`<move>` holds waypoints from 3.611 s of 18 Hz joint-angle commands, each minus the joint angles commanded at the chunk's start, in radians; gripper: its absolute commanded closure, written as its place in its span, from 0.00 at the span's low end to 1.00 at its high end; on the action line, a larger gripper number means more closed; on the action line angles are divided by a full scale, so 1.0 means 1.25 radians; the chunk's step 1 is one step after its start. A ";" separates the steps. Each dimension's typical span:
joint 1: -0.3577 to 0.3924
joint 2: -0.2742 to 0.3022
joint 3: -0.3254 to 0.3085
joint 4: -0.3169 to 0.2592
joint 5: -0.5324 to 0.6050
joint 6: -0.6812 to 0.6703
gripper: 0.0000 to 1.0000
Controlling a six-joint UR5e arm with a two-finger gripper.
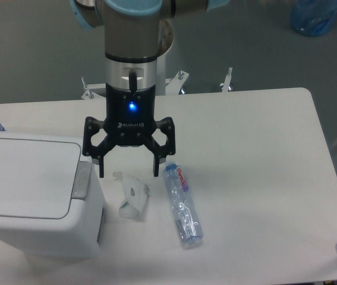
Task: Open the trash can
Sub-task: 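Lower the gripper finger onto the lid's raised tab, then press down on the lid tab with the gripper finger, then hold the press until the bin lid pops open, then raise the gripper away from the opened bin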
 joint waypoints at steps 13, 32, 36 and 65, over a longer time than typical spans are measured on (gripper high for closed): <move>-0.021 -0.002 -0.031 -0.004 0.001 0.027 0.00; -0.023 -0.009 -0.033 -0.004 0.001 0.026 0.00; -0.023 -0.009 -0.037 -0.004 0.001 0.026 0.00; -0.023 -0.006 -0.009 -0.004 0.001 0.037 0.00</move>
